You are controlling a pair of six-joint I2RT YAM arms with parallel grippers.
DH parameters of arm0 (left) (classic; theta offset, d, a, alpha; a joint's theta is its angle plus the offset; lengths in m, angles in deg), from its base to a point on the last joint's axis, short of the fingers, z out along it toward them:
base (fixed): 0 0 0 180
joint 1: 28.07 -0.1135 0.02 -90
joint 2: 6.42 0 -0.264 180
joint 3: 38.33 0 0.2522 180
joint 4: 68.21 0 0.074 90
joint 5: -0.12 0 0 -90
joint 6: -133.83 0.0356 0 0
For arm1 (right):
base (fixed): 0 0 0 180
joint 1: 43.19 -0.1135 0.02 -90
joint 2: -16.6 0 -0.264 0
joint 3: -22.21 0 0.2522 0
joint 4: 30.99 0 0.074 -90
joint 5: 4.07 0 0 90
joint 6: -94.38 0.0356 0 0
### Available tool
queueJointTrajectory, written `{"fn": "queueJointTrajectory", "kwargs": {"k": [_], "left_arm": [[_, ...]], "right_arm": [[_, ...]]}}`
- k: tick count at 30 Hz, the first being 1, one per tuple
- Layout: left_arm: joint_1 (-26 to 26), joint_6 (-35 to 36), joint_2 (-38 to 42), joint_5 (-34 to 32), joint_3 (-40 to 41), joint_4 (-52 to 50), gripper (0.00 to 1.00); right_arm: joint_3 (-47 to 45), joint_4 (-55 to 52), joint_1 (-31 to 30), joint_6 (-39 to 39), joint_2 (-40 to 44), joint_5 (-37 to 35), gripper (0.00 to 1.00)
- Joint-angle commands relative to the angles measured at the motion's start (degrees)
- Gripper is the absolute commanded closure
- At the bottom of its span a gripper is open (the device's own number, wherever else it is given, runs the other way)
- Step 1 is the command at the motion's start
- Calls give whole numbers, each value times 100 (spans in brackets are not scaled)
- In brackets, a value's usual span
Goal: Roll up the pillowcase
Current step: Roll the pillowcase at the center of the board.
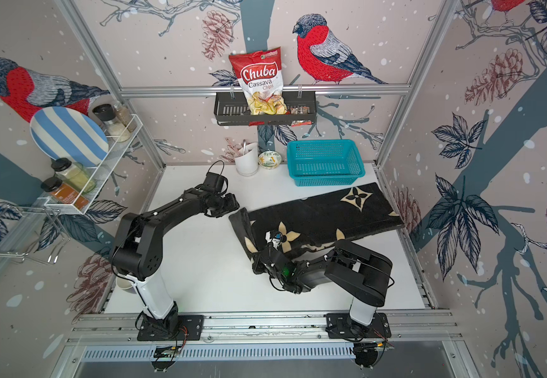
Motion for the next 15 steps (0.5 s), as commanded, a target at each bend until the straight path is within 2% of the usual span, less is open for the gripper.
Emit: {"fn": "queueJointTrajectory", "kwargs": {"k": [1, 6, 9, 11, 15], "left_arm": [[33, 273, 293, -175, 100, -30, 41], [150, 209, 1073, -152, 984, 33, 51], [255, -1, 1414, 101, 1575, 267, 64], [329, -160, 1494, 323, 1860, 461, 76], [434, -369, 1403, 618, 2040, 816, 81]], "right_arm": [[-242, 438, 140, 466, 18, 195, 100], [-444, 657, 326, 613, 46, 352, 100], [-424, 670, 371, 595, 1, 459, 100], [-424, 703, 419, 606, -36, 525, 100], [-415, 710, 502, 585, -60, 638, 100]]}}
